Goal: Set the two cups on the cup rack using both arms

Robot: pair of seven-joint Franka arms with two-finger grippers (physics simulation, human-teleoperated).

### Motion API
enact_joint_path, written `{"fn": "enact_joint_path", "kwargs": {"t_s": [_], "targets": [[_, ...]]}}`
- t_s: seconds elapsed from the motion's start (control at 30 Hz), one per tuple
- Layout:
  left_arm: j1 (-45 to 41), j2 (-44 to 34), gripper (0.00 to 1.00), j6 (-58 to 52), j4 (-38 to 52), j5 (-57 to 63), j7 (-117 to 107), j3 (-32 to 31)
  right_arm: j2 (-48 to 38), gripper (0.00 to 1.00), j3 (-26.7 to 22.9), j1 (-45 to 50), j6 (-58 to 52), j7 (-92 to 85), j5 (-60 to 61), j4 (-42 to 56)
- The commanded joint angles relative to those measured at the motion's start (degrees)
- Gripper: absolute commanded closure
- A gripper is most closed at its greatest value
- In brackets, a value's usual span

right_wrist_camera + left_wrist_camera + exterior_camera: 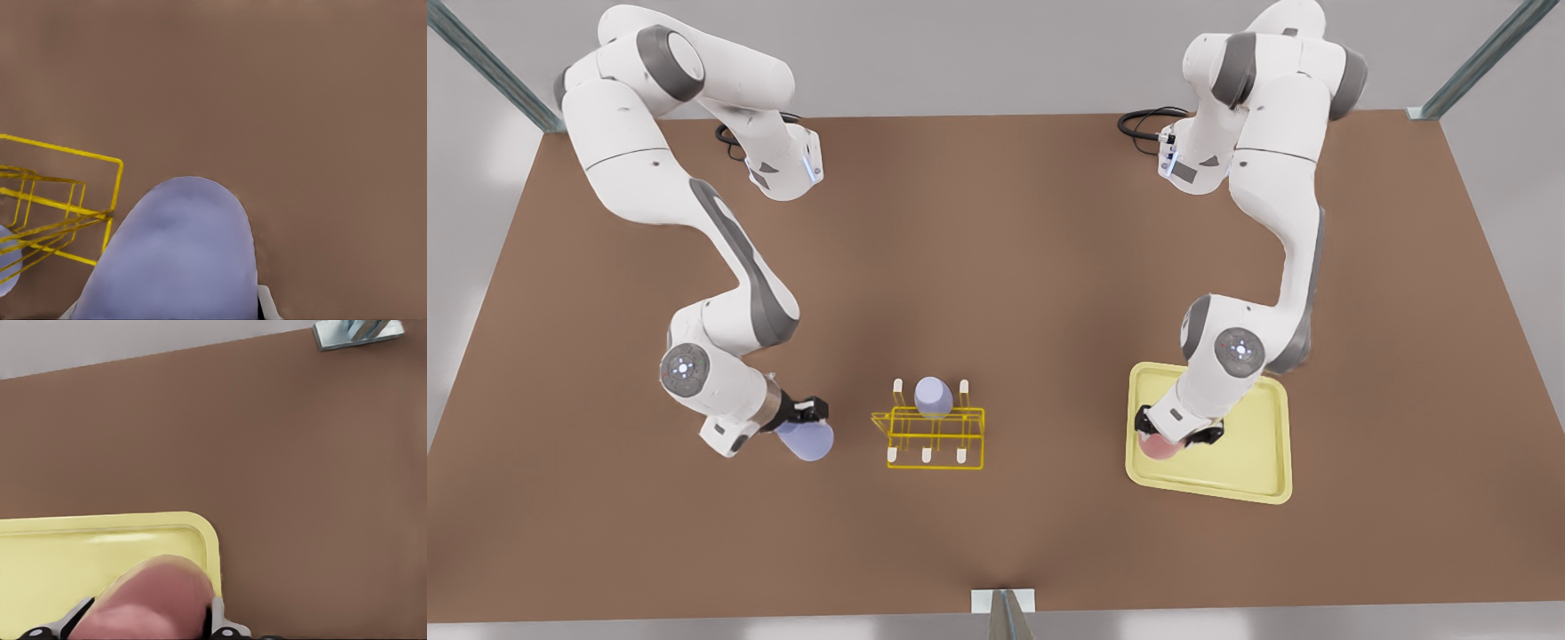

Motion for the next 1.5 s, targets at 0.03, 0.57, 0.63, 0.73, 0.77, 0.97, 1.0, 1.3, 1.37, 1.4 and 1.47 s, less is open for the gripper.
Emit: {"fn": "enact_joint_path", "kwargs": {"t_s": [0.03, 0.57, 0.63, 0.73, 0.77, 0.97, 1.0, 1.3, 1.37, 1.4, 1.47], "targets": [[-5.3, 1.6, 0.17, -12.4, 5.7, 0.5, -31.8, 0.0, -0.1, 0.41, 2.7, 0.0, -3.4, 1.2, -1.0, 2.3], [-10.1, 20.4, 0.17, -10.6, 40.6, -5.3, -51.8, -2.4, 6.0, 0.41, 4.7, 6.3, -3.7, 3.4, 0.7, 14.4], [-11.0, 20.7, 0.17, -9.5, 40.6, -6.7, -51.8, -3.1, 6.0, 0.41, 4.7, 6.4, -3.7, 3.3, 0.6, 14.2], [-12.3, 21.8, 0.17, -7.6, 41.3, -6.6, -52.3, -5.3, 6.5, 0.41, 4.7, 6.9, -4.1, 2.2, 0.4, 14.1], [-12.3, 21.8, 0.17, -6.2, 41.4, -6.6, -52.6, -5.3, 6.5, 0.41, 4.7, 6.9, -4.4, 1.9, 0.3, 13.9], [-12.3, 24.0, 0.17, -0.7, 44.2, -8.2, -52.8, -5.3, 8.5, 0.41, 4.7, 8.2, -3.8, 2.0, 0.1, 14.2], [-12.8, 24.7, 0.17, 0.6, 44.3, -8.2, -52.8, -5.6, 9.1, 0.41, 4.7, 8.6, -3.7, 2.0, 0.0, 14.4], [-14.4, 27.3, 0.0, 5.8, 44.4, -8.2, -53.0, -6.0, 9.2, 0.0, 4.5, 8.6, -3.6, 2.0, -0.2, 14.3], [-14.5, 27.4, 0.0, 6.0, 44.4, -8.2, -53.0, -6.0, 9.2, 0.0, 4.5, 8.6, -3.6, 2.0, -0.2, 14.3], [-14.5, 27.4, 0.0, 5.9, 44.4, -8.2, -53.0, -6.0, 9.2, 0.0, 4.4, 8.6, -3.6, 2.0, -0.2, 14.3], [-13.7, 26.2, 0.0, 2.5, 44.4, -8.2, -52.4, -5.9, 9.2, 0.0, 4.3, 8.6, -3.7, 2.0, -1.0, 14.3]]}}
